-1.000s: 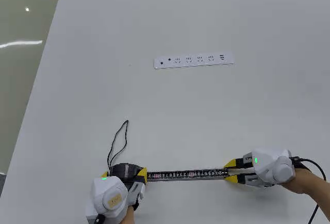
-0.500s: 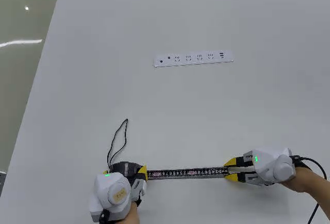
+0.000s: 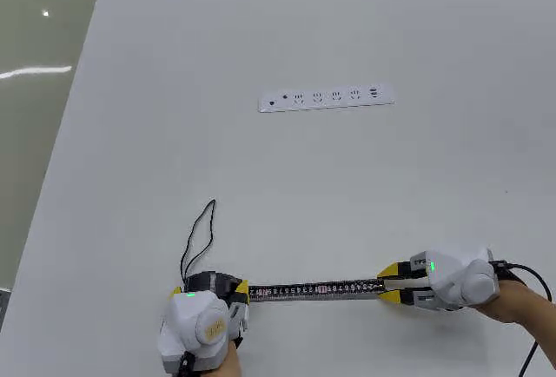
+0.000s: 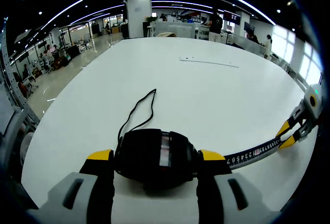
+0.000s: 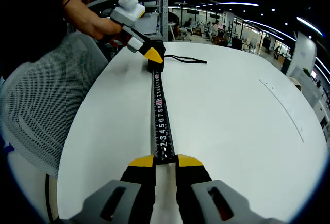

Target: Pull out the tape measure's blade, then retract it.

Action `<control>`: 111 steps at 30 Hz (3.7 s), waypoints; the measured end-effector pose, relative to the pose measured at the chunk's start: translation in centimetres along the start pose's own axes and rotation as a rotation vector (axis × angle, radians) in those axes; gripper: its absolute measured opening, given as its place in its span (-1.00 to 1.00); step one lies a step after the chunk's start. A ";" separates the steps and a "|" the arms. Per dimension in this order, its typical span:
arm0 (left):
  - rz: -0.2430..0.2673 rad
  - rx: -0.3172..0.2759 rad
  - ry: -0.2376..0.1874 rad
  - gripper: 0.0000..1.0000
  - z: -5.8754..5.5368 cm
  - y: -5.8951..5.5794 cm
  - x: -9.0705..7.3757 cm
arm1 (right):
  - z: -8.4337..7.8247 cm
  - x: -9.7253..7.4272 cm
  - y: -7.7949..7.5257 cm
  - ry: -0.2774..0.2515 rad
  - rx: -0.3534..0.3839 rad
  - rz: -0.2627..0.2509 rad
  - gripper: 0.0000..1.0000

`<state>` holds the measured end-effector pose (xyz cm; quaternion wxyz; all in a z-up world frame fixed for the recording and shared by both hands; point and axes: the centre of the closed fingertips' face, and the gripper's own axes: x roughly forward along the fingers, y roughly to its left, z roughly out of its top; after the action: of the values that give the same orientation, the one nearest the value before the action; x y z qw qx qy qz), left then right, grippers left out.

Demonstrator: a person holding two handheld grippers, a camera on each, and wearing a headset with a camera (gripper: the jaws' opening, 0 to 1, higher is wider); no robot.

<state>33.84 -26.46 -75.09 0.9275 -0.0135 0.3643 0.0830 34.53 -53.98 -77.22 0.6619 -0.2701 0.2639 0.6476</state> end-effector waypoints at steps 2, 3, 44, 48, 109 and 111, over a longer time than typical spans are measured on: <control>0.000 -0.003 -0.004 0.23 0.0 0.0 0.0 | 0.0 0.0 0.0 0.001 -0.001 0.001 -0.75; 0.000 -0.003 -0.005 0.23 0.0 0.0 0.0 | 0.0 0.0 0.0 0.001 -0.001 0.001 -0.75; -0.006 -0.012 -0.009 0.21 0.1 0.1 0.0 | 1.5 1.0 0.0 -0.017 -0.003 0.004 -0.76; -0.006 -0.011 -0.007 0.21 0.1 0.1 0.0 | 1.7 1.1 0.0 -0.019 -0.003 0.006 -0.76; -0.043 -0.116 -0.014 0.21 0.1 0.6 0.1 | 4.6 3.0 -0.6 -0.033 -0.025 0.011 -0.76; -0.045 -0.120 -0.014 0.21 0.1 0.6 0.1 | 4.8 3.0 -0.5 -0.033 -0.027 0.013 -0.76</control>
<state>33.89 -25.83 -75.11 0.9293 -0.0766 0.3515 0.0839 35.11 -48.51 -75.89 0.6584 -0.2665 0.2459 0.6595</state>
